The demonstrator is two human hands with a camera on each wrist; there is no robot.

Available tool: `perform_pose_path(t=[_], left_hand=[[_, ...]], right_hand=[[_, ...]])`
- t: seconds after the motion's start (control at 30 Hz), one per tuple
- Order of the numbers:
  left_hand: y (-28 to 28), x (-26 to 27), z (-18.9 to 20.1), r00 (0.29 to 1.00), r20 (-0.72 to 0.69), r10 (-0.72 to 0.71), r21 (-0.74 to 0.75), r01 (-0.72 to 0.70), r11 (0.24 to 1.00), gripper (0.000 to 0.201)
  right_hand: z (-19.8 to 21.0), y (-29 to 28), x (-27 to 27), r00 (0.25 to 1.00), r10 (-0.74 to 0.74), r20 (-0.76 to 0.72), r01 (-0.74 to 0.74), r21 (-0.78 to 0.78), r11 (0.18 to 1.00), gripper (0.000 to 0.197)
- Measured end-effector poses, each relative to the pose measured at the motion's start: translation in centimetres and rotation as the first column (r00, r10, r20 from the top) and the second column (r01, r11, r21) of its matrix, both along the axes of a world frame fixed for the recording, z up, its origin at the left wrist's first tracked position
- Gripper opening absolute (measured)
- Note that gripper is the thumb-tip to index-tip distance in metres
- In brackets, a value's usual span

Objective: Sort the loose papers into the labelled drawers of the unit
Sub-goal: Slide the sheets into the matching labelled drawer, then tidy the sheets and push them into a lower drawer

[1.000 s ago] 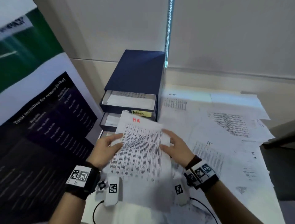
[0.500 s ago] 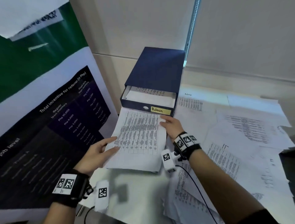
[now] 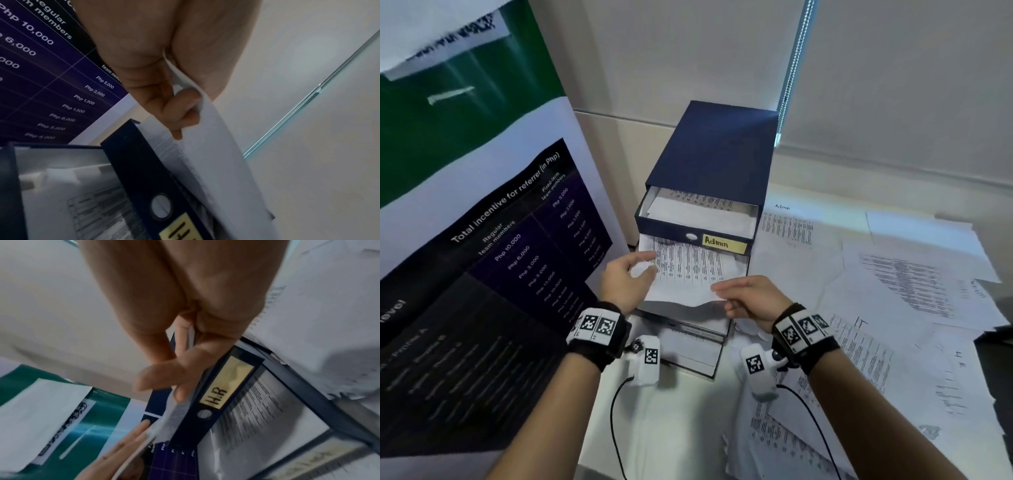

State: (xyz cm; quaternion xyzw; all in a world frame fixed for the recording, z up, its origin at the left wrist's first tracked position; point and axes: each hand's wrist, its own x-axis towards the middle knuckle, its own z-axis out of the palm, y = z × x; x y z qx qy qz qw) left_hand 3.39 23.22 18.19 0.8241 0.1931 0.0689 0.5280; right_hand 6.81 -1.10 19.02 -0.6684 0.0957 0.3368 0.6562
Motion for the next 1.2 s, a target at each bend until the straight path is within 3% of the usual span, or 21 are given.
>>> perform_pose_path(t=[0.17, 0.27, 0.33, 0.4, 0.47, 0.5, 0.57, 0.67, 0.73, 0.77, 0.93, 1.0, 1.07, 1.13, 1.2], left_hand=[[2.0, -0.9, -1.8, 0.942, -0.174, -0.286, -0.183, 0.254, 0.95, 0.038], [2.8, -1.3, -2.5, 0.908, -0.167, -0.384, -0.234, 0.342, 0.91, 0.04], [2.8, -1.1, -2.8, 0.917, -0.14, -0.374, -0.222, 0.339, 0.914, 0.039], [2.4, -0.7, -2.8, 0.96, -0.103, -0.262, -0.19, 0.239, 0.952, 0.035], [1.8, -0.5, -2.3, 0.99, -0.013, -0.142, 0.058, 0.142, 0.988, 0.03], [1.5, -0.5, -2.0, 0.988, 0.077, -0.137, 0.238, 0.115, 0.965, 0.027], [0.3, -0.6, -1.2, 0.935, 0.202, -0.293, 0.466, 0.171, 0.868, 0.03], [-2.2, -0.3, -1.5, 0.836, -0.007, -0.549, 0.669, 0.412, 0.619, 0.051], [-4.0, 0.4, -2.6, 0.788, -0.204, -0.58, 0.74, 0.512, 0.436, 0.063], [-4.7, 0.8, -3.0, 0.774, -0.275, -0.571, 0.74, 0.549, 0.388, 0.068], [-5.9, 3.6, -4.8, 0.758, -0.448, -0.474, 0.686, 0.631, 0.362, 0.089], [-6.2, 4.7, -4.7, 0.751, -0.469, -0.465, 0.666, 0.647, 0.371, 0.101], [-6.6, 6.0, -4.3, 0.722, -0.522, -0.454, 0.626, 0.686, 0.371, 0.093], [-6.7, 7.5, -3.9, 0.673, -0.609, -0.42, 0.565, 0.739, 0.367, 0.074], [-6.8, 8.4, -3.3, 0.637, -0.672, -0.378, 0.522, 0.769, 0.369, 0.068]], right_hand=[[2.0, -1.0, -1.2, 0.956, 0.243, -0.166, -0.222, 0.133, 0.966, 0.026], [0.7, -1.3, -1.2, 0.977, 0.169, -0.13, -0.148, 0.16, 0.976, 0.03], [-0.7, -1.2, -0.3, 0.996, 0.074, -0.055, -0.071, 0.066, 0.995, 0.03], [-1.7, -0.9, 0.8, 1.0, -0.025, -0.005, 0.025, 0.01, 1.0, 0.033], [-2.0, -0.1, 2.0, 0.995, -0.054, 0.079, 0.056, -0.023, 0.998, 0.032], [-2.0, 0.5, 2.6, 0.989, -0.048, 0.139, 0.058, -0.067, 0.996, 0.029], [-2.5, 1.2, 4.2, 0.978, -0.063, 0.197, 0.087, -0.116, 0.989, 0.025], [-2.7, 1.8, 5.7, 0.985, -0.062, 0.159, 0.076, -0.083, 0.994, 0.02], [-2.6, 1.5, 5.5, 0.992, -0.1, 0.082, 0.098, 0.029, 0.995, 0.024], [-2.3, 1.0, 5.1, 0.992, -0.122, 0.044, 0.118, 0.084, 0.99, 0.025], [-3.2, -5.7, 3.1, 0.959, -0.281, 0.036, 0.268, 0.211, 0.94, 0.017], [-5.3, -10.1, 2.4, 0.926, -0.374, 0.057, 0.369, 0.075, 0.926, 0.018], [-7.8, -14.5, 1.7, 0.932, -0.331, 0.146, 0.359, -0.27, 0.893, 0.022], [-10.3, -18.5, 0.9, 0.982, -0.154, 0.11, 0.188, -0.672, 0.717, 0.031], [-12.7, -21.6, -0.2, 0.989, -0.115, -0.088, -0.021, -0.875, 0.484, 0.057]])
